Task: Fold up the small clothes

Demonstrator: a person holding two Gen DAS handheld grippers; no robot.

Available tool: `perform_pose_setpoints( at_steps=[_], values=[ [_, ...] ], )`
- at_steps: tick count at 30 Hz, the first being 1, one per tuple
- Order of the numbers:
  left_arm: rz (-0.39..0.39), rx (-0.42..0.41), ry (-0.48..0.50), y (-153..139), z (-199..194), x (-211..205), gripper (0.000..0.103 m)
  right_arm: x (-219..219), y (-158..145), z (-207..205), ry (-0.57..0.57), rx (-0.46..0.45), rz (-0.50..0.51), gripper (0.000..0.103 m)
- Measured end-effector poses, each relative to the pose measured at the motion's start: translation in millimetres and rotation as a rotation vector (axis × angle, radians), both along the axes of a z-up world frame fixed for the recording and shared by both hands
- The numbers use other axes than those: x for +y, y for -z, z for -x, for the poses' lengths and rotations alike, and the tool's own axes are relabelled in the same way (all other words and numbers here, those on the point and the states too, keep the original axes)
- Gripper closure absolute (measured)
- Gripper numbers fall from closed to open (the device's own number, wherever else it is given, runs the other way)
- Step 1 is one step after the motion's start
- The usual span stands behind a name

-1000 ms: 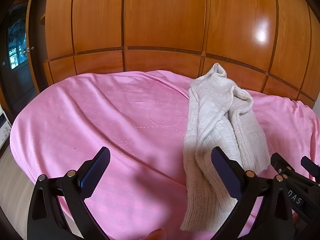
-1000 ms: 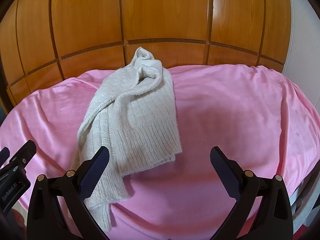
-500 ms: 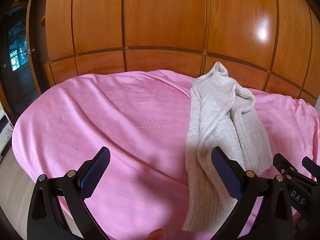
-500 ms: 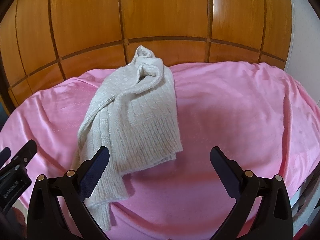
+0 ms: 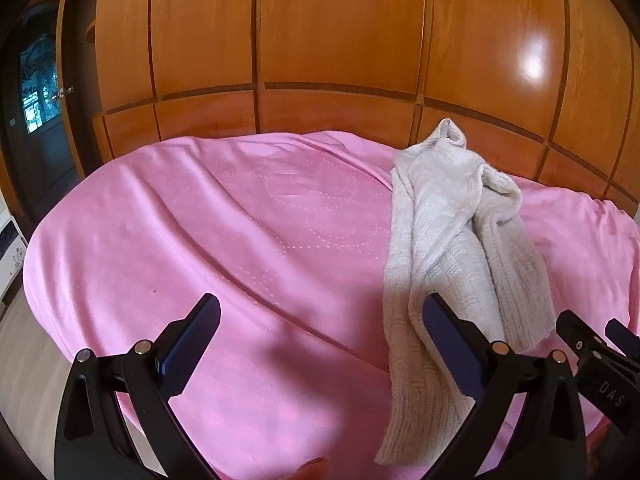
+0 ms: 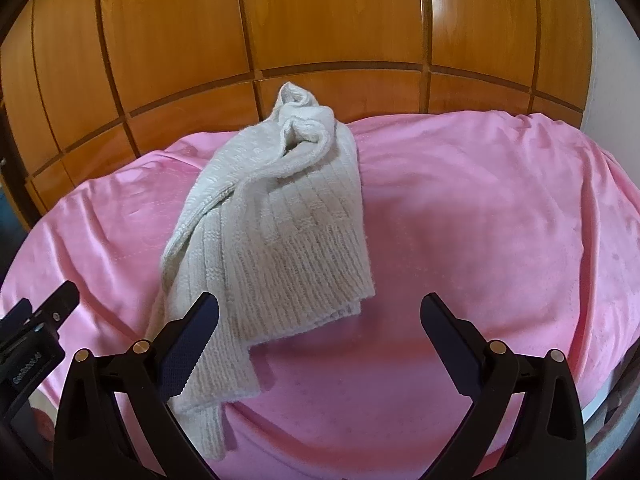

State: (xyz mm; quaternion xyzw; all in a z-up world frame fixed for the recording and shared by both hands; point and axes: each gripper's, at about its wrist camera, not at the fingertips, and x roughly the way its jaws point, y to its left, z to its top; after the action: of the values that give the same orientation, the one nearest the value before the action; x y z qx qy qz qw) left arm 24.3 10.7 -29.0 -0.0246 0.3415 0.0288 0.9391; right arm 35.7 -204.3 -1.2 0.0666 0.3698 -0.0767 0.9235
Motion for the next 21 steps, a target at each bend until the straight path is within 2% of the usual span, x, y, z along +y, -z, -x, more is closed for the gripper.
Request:
perform_pose_setpoints(
  at_steps=[2, 3, 4, 10, 14, 16, 18, 21],
  values=[
    [-0.005, 0.006, -0.001, 3, -1, 0, 0.002, -1, 2, -2, -0.013, 0.004, -0.006, 0.003],
    [-0.007, 0.010, -0.002, 4, -2, 1, 0.002, -1, 2, -3, -0.028, 0.007, -0.016, 0.006],
    [-0.007, 0.017, -0.002, 5, -4, 2, 0.002, -1, 2, -5, -0.041, 0.009, -0.019, 0.014],
    [-0.009, 0.034, -0.040, 10, -12, 17, 0.002, 8, -6, -22, -0.137, 0.001, -0.054, 0.029],
    [0.001, 0.046, -0.069, 13, -14, 31, 0.002, 24, -11, -48, -0.225, 0.016, -0.120, 0.041],
    [0.005, 0.053, -0.072, 16, -15, 37, 0.002, 34, -11, -66, -0.281, 0.045, -0.181, 0.056],
    [0.007, 0.059, -0.081, 17, -16, 42, 0.002, 50, -5, -83, -0.335, 0.101, -0.226, 0.057],
    [0.017, 0.069, -0.080, 20, -17, 47, 0.003, 78, 7, -103, -0.373, 0.133, -0.159, 0.057]
  ],
)
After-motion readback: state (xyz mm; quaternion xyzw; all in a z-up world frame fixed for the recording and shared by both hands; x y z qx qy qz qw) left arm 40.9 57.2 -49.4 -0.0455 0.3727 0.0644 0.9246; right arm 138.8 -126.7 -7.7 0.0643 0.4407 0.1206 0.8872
